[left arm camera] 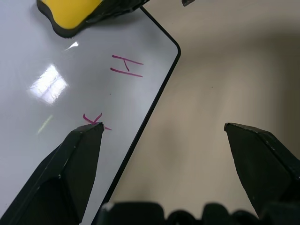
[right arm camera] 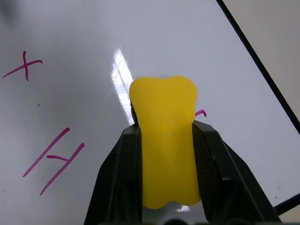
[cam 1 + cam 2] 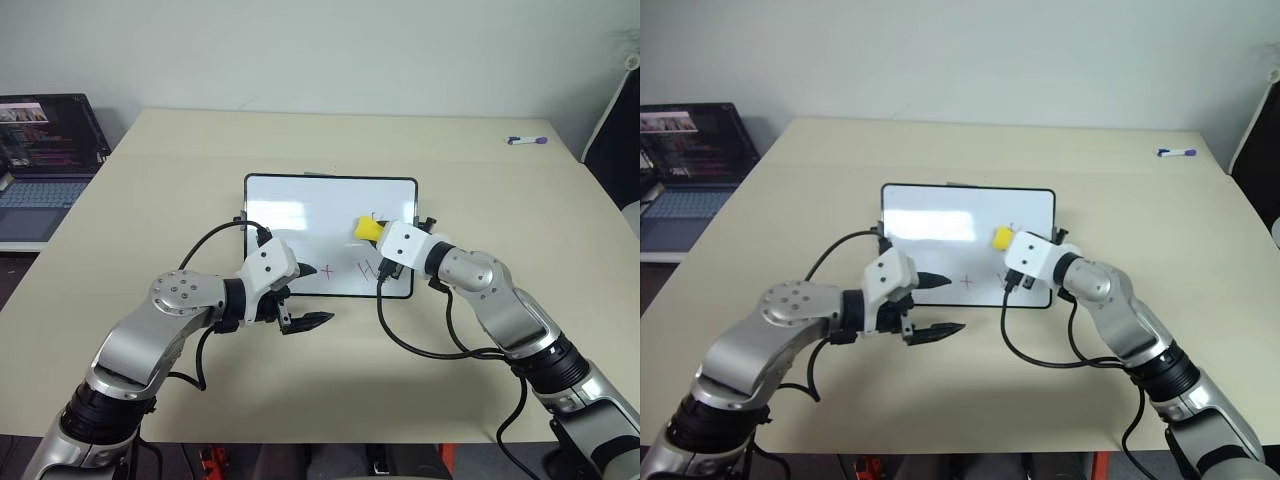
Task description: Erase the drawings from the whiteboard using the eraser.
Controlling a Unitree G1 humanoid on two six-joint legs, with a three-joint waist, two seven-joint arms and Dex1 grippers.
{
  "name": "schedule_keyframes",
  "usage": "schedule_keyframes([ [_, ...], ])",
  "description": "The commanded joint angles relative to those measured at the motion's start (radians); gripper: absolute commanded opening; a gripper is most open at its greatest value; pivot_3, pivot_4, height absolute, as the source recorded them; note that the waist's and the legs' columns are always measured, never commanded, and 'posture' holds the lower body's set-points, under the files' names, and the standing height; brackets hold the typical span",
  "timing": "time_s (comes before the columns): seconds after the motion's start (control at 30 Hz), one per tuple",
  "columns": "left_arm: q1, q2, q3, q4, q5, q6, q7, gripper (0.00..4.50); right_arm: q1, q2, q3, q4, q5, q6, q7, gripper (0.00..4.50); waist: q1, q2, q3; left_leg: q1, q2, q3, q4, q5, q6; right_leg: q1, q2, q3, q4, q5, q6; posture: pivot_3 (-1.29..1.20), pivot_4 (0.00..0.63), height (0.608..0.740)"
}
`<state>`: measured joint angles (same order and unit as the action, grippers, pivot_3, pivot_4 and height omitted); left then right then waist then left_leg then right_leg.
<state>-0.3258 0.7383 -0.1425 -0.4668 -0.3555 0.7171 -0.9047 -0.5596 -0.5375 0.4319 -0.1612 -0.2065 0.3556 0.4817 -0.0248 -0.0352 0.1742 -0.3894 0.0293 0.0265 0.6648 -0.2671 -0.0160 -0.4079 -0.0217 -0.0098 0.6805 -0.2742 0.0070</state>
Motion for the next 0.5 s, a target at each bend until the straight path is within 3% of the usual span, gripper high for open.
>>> schedule_keyframes([
  [0.03,-0.009,-0.009,-0.004,-0.014,-0.007,-0.024,-0.001,4.50,-0.021,0.029,-0.098,0.061,-0.050,0.035,-0.097,1.12,0.000,0.000,0.000,0.001,0.000,0.000,0.000,0.000,0.000,0.000,0.000,0.000,0.000,0.000,0.000,0.00,0.150,0.740],
  [0.37,-0.018,-0.009,-0.003,-0.023,-0.016,-0.019,-0.008,4.50,0.057,0.008,-0.043,-0.047,0.003,0.174,0.144,1.12,0.002,-0.002,-0.001,0.005,0.000,0.000,0.000,0.000,0.000,0.004,0.000,0.001,0.000,0.000,0.000,0.00,0.150,0.740],
  [0.5,-0.022,-0.007,0.000,-0.025,-0.019,-0.015,-0.010,4.50,0.024,0.047,-0.088,-0.010,-0.046,0.139,0.050,1.12,-0.002,-0.002,-0.001,0.006,0.000,0.001,0.000,0.000,0.000,0.004,0.000,0.001,0.000,0.000,0.000,0.00,0.150,0.740],
])
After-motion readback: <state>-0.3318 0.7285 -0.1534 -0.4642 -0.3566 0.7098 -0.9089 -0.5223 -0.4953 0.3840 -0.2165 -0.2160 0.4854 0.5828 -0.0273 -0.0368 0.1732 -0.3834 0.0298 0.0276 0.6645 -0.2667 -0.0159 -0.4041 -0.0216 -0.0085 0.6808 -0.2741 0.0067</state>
